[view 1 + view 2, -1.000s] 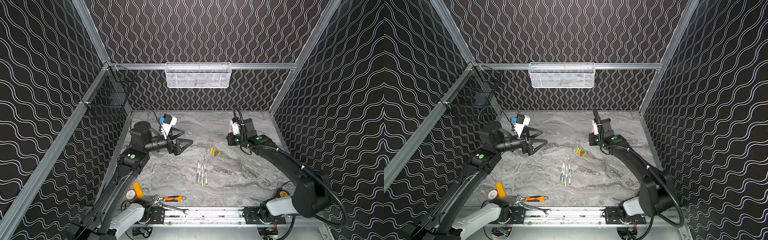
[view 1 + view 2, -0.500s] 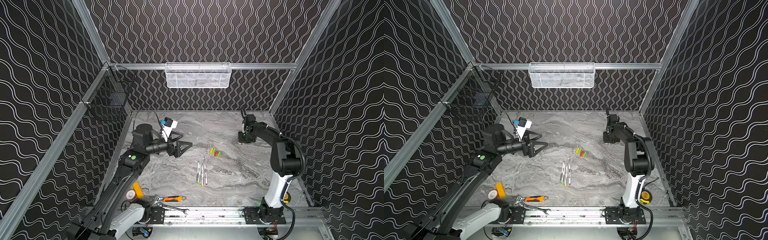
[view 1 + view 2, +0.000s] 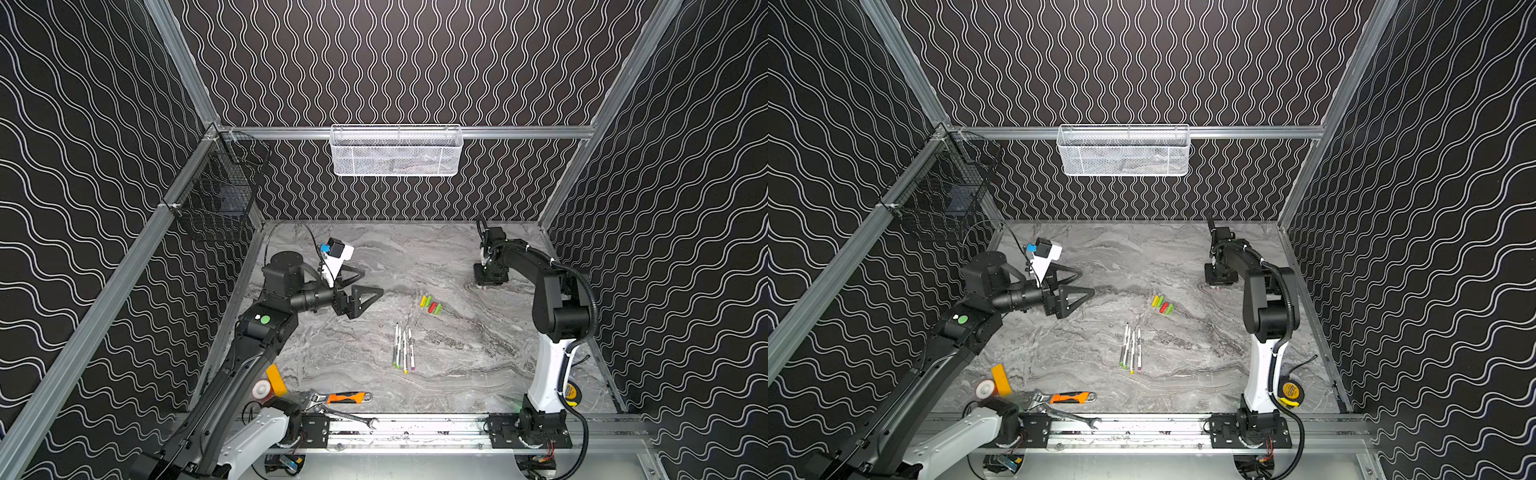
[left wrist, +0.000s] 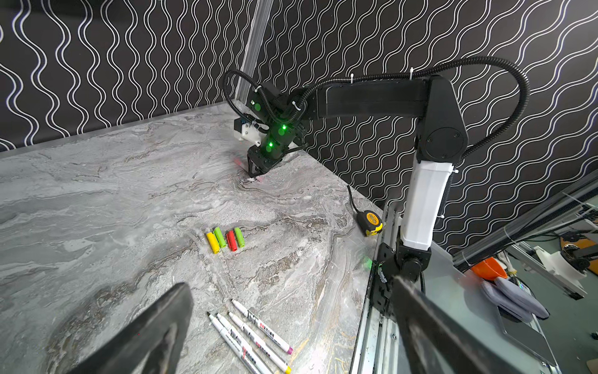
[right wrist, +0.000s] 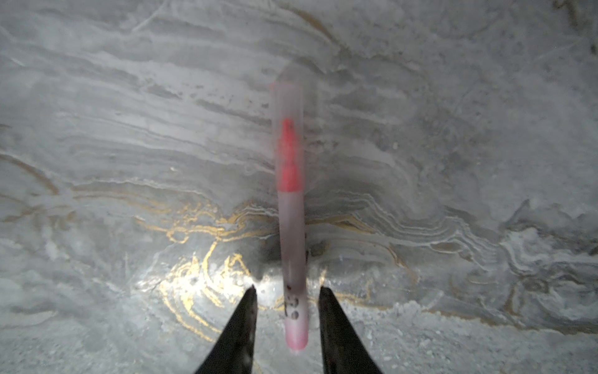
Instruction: Insert the pens into the pen caps
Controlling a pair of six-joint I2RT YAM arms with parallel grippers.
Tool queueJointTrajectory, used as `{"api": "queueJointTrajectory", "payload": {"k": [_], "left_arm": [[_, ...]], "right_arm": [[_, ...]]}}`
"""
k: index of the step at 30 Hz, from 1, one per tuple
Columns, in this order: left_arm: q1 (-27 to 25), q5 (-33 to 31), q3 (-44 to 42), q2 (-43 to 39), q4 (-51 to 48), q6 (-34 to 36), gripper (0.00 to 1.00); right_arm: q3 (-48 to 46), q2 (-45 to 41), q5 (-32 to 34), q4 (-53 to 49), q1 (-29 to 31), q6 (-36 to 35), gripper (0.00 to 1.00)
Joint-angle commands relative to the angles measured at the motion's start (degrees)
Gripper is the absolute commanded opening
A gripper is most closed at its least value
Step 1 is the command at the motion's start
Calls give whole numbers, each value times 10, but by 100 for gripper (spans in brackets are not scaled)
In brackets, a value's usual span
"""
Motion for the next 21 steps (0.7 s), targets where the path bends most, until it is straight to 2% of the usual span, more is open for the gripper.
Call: {"api": "queueJointTrajectory", "payload": {"k": [1,9,13,18,21], "left_arm": [[0,-5,0,1,6,7,98],[0,-2,-2,1,6,7,99],[0,-2,1,7,0,9,99],[0,-33,11,8,-26,15,99],[1,-83,16,5,-45,20,99]], "right_arm": [[-2,3,-6,-9,-2,-7,35],[-3,2,-7,-3,-2,-4,36],[7,-7,1,-8,-2,-2,40],[-7,-50,-3,10,0,9,58],[-38,-95,-29,31,6,17,62]]}}
